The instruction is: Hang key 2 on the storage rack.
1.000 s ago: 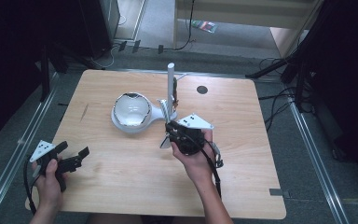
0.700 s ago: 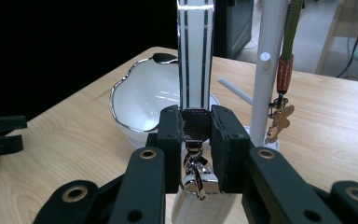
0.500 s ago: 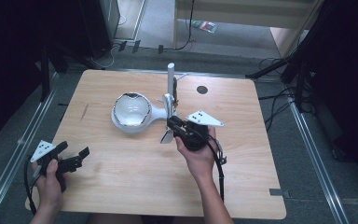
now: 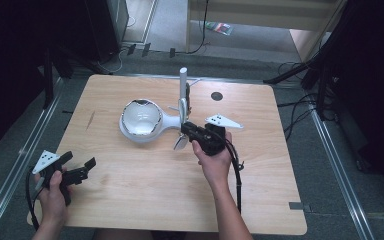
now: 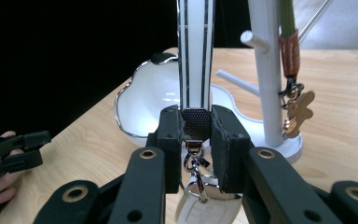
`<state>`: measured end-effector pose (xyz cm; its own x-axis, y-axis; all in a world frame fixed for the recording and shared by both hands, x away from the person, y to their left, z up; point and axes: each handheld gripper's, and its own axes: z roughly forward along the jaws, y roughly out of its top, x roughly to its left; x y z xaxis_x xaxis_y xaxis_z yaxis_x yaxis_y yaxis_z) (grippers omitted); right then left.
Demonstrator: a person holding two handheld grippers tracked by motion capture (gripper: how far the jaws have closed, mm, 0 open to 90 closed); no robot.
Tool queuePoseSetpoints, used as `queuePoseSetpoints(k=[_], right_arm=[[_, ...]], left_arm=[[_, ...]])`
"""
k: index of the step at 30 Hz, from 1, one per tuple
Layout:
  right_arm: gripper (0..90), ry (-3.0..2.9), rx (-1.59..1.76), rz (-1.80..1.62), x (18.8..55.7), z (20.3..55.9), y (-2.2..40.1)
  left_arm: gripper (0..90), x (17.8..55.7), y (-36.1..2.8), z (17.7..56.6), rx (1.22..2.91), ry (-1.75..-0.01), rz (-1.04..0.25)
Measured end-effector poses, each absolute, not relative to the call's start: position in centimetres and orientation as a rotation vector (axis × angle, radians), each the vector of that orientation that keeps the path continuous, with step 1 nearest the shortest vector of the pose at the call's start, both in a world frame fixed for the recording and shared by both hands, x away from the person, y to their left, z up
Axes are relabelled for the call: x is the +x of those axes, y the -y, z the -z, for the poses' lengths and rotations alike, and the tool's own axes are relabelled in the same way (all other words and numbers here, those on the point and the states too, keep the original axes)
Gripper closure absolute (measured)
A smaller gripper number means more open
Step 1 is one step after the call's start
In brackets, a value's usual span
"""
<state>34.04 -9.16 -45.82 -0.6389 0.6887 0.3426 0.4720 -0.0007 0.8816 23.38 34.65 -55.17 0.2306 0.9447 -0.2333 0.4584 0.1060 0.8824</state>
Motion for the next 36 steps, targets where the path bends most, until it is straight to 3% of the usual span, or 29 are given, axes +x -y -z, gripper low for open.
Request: queuePoseSetpoints(k=[36], right_arm=[[75.8,-2.134,1.399,-1.824,37.8,47.9,10.4]], left_arm=[[1.7,23.4,-34.6,55.2,1.513,-1.376,-0.617]])
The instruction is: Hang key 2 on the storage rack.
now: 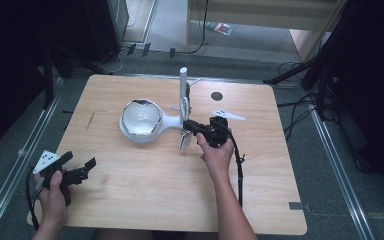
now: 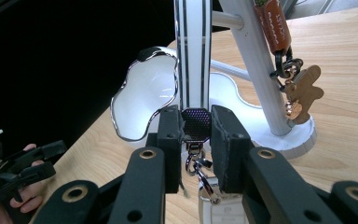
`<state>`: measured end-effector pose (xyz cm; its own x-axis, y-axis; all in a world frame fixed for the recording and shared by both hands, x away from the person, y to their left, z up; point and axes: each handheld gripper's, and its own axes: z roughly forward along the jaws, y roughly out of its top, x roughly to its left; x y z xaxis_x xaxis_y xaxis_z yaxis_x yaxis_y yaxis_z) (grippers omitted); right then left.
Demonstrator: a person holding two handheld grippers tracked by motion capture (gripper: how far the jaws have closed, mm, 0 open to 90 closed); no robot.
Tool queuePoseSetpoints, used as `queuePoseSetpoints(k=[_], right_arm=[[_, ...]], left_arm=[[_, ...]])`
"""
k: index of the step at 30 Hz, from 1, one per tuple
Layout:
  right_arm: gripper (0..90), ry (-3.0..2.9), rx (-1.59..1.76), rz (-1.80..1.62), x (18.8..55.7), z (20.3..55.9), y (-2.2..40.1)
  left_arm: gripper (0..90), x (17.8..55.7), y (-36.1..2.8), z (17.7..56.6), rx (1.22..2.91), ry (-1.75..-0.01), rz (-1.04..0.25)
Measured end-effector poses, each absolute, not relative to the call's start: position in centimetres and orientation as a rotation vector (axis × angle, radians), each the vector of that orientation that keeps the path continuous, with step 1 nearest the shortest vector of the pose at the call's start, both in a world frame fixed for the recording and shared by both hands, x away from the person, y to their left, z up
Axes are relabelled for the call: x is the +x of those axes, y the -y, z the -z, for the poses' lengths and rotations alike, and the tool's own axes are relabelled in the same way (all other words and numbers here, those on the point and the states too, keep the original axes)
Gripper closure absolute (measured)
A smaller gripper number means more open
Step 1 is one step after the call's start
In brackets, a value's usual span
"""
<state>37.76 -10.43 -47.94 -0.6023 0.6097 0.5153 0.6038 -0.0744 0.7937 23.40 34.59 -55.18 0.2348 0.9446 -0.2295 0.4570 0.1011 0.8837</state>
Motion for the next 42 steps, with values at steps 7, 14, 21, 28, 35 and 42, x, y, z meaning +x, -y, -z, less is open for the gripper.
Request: queuePoseSetpoints(k=[7,14,21,28,35,42], right_arm=[[75.3,-2.109,1.437,-1.838,38.0,48.0,10.8],[73.7,-2.068,1.508,-1.848,38.3,48.3,11.0],[73.4,-2.041,1.572,-1.820,38.8,48.5,11.0],[70.2,-2.031,1.597,-1.726,39.2,48.4,10.8],[60.5,-1.917,1.594,-1.630,38.9,48.0,11.5],[56.3,-1.915,1.483,-1.549,37.9,47.0,11.7]], left_arm=[[1.7,23.4,-34.6,55.2,1.514,-1.374,-0.617],[1.7,23.4,-34.6,55.2,1.514,-1.375,-0.617],[1.7,23.4,-34.6,55.2,1.513,-1.375,-0.617],[1.7,23.4,-34.6,55.2,1.518,-1.376,-0.618],[1.7,23.4,-34.6,55.2,1.518,-1.376,-0.619],[1.7,23.4,-34.5,55.2,1.518,-1.373,-0.623]])
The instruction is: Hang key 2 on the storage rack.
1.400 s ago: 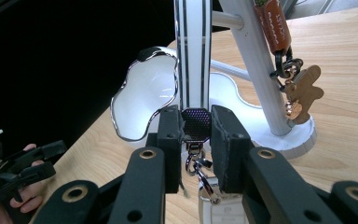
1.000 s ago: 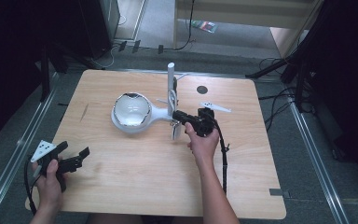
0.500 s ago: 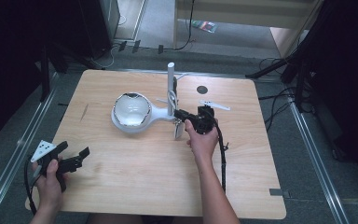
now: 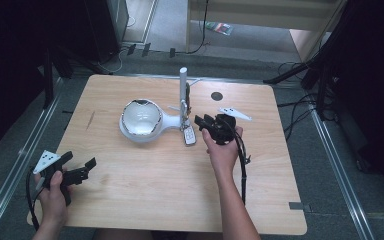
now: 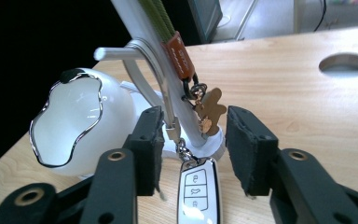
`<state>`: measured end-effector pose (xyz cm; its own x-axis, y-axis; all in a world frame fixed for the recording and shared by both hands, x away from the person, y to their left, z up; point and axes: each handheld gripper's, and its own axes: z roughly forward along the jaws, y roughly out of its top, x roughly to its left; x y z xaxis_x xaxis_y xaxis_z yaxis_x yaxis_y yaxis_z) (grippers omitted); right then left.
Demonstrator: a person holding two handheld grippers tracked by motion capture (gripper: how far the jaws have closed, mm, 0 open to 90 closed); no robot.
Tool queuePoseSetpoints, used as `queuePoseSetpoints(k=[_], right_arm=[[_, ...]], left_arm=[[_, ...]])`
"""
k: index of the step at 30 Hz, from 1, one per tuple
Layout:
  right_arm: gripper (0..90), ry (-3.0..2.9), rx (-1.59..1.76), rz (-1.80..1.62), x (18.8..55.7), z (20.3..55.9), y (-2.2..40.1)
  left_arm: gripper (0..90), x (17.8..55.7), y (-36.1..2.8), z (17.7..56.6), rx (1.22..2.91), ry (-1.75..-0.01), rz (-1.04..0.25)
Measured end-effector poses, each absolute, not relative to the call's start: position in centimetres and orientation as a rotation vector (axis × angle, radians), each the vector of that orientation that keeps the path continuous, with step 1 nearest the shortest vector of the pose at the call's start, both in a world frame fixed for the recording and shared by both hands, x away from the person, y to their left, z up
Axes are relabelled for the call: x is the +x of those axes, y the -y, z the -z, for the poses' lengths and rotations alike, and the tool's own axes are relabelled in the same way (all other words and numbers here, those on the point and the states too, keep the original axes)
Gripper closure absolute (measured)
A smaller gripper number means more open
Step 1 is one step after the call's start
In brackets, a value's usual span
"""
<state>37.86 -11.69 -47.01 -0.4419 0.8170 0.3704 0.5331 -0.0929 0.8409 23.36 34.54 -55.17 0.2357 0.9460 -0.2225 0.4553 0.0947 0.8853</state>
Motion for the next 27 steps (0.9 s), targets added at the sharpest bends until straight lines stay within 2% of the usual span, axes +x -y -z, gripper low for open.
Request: queuePoseSetpoints(k=[5,9,13,16,27], right_arm=[[47.1,-1.911,1.387,-1.479,36.9,46.3,11.6],[36.4,-1.919,1.332,-1.387,36.3,45.7,11.5],[12.7,-1.896,1.329,-1.260,35.4,45.2,11.3],[0.2,-1.878,1.303,-1.214,34.7,44.8,11.2],[0.0,-1.873,1.264,-1.198,32.9,44.3,12.0]], left_arm=[[1.7,23.3,-34.5,55.2,1.517,-1.375,-0.624],[1.7,23.3,-34.5,55.2,1.515,-1.375,-0.624],[1.7,23.3,-34.5,55.2,1.516,-1.374,-0.625],[1.7,23.3,-34.5,55.2,1.516,-1.374,-0.625],[1.7,23.3,-34.5,55.2,1.518,-1.373,-0.625]])
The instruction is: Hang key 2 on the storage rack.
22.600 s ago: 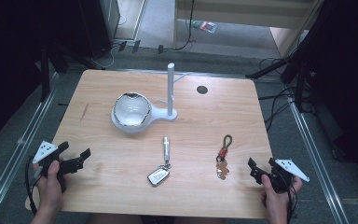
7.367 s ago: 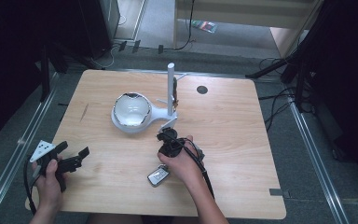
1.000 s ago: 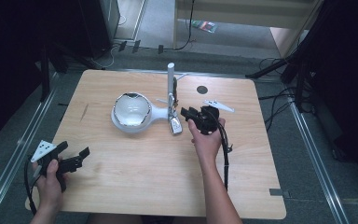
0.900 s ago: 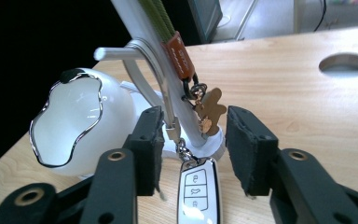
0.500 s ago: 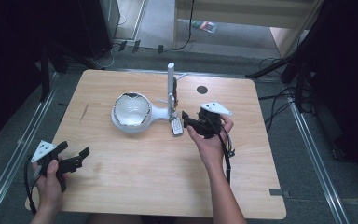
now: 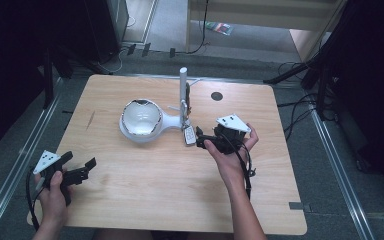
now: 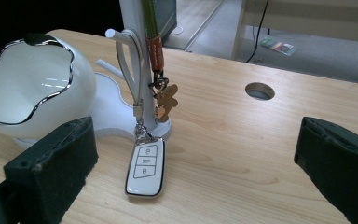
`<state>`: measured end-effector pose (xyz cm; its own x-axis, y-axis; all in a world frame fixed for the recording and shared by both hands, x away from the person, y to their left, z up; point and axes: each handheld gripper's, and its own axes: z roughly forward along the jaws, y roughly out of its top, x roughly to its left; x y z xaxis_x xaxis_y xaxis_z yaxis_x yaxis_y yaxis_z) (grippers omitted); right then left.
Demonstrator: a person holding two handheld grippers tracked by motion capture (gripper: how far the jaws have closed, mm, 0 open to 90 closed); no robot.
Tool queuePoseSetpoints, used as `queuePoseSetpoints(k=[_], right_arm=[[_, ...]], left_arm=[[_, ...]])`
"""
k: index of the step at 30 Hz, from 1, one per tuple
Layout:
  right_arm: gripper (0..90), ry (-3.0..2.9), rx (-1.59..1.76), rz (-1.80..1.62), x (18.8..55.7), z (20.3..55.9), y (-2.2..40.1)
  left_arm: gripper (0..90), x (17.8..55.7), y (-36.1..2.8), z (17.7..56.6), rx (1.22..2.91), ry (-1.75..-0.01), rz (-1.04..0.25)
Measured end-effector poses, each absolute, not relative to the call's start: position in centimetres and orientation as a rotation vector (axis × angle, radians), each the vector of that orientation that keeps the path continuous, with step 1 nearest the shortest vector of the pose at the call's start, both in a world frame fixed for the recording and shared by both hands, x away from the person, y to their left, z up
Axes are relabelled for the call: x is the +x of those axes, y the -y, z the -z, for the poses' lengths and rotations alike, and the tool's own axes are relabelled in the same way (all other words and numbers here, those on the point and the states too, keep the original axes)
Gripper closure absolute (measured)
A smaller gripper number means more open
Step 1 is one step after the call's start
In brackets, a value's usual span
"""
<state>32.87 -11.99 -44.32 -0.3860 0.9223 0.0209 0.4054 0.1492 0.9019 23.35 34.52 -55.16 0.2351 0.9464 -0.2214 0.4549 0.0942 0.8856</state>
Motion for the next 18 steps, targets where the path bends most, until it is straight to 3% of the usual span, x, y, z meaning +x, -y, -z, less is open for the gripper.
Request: queuePoseSetpoints(k=[18], right_arm=[[0.0,-1.842,1.298,-1.153,30.9,45.6,15.6]], left_arm=[[1.7,23.4,-34.5,55.2,1.521,-1.373,-0.630]])
